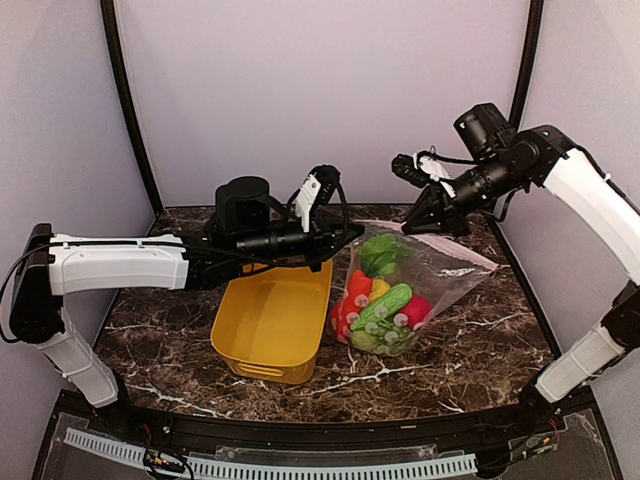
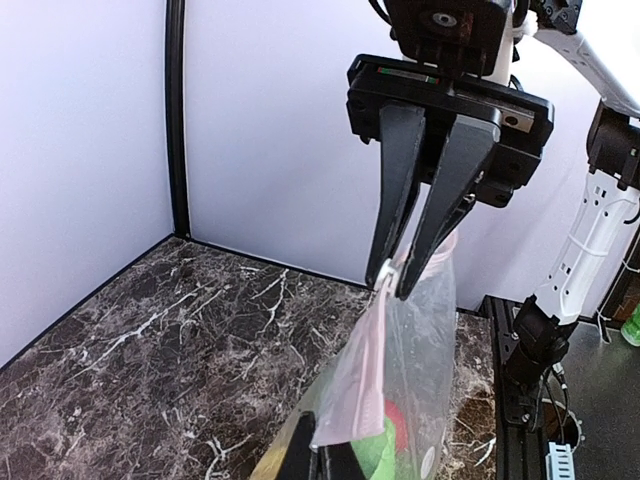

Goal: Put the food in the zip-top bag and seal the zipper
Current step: Zip the zipper on the zipper food storage bag.

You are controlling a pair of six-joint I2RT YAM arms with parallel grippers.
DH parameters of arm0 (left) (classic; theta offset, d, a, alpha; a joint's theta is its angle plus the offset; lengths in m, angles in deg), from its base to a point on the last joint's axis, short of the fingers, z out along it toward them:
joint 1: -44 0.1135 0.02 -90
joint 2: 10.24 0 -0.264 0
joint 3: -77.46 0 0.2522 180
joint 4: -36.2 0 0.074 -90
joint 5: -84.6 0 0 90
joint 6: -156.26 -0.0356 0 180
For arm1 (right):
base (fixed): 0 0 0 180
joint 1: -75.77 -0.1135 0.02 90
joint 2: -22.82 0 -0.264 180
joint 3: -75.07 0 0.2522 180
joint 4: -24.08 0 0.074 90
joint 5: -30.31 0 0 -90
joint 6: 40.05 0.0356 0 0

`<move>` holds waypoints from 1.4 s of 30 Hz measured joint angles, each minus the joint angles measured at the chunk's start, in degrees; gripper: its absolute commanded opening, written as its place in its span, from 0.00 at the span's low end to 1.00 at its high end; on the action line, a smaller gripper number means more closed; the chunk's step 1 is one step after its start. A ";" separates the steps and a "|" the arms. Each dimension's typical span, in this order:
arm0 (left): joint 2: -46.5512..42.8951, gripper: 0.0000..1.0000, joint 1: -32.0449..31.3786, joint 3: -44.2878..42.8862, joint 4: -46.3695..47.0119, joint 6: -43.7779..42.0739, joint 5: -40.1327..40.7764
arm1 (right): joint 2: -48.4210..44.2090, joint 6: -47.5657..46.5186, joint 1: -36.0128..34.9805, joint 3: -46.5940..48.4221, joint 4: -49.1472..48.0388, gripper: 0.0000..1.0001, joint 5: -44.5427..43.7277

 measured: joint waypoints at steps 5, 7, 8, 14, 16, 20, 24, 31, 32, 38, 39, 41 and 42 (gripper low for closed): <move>0.00 0.01 0.02 0.11 0.94 -0.07 1.25 | -1.68 -1.75 3.82 -0.63 1.53 0.00 0.42; -0.07 0.01 0.04 0.24 0.98 -0.07 1.64 | -2.38 -2.95 6.34 -1.31 2.45 0.00 1.01; -0.15 0.01 0.15 0.44 1.01 -0.07 1.86 | -2.82 -3.41 7.41 -1.81 2.86 0.00 1.22; -0.63 0.01 1.20 2.01 1.07 -0.04 2.89 | -5.92 -7.02 14.99 -5.84 5.40 0.00 1.81; -0.66 0.01 1.40 2.47 1.20 -0.04 2.95 | -6.54 -8.33 17.81 -6.62 6.12 0.00 2.32; -0.74 0.01 1.70 3.17 1.31 -0.02 3.58 | -7.08 -10.67 23.02 -7.76 7.87 0.00 2.82; -0.96 0.01 2.27 3.48 1.31 -0.02 4.04 | -7.08 -12.20 26.01 -8.15 8.74 0.00 3.26; -1.25 0.01 2.49 3.58 1.42 0.31 4.09 | -7.13 -13.31 26.88 -8.15 9.40 0.00 3.93; -1.25 0.01 2.51 3.58 1.42 0.50 4.02 | -7.13 -13.35 26.97 -8.13 9.40 0.00 4.15; 3.96 0.01 3.54 -2.95 2.21 0.61 4.20 | -4.00 -11.54 27.93 -4.81 6.82 0.00 2.62; 6.08 0.01 4.04 -5.57 2.71 0.07 4.39 | -2.71 -10.86 28.17 -3.21 5.79 0.00 2.25; 9.18 0.01 4.87 -9.44 3.48 -1.05 4.33 | -0.02 -10.03 28.37 0.76 4.44 0.00 1.97; 10.54 0.01 5.35 -11.28 3.67 -1.81 4.09 | 1.42 -9.68 28.48 3.21 3.61 0.00 1.97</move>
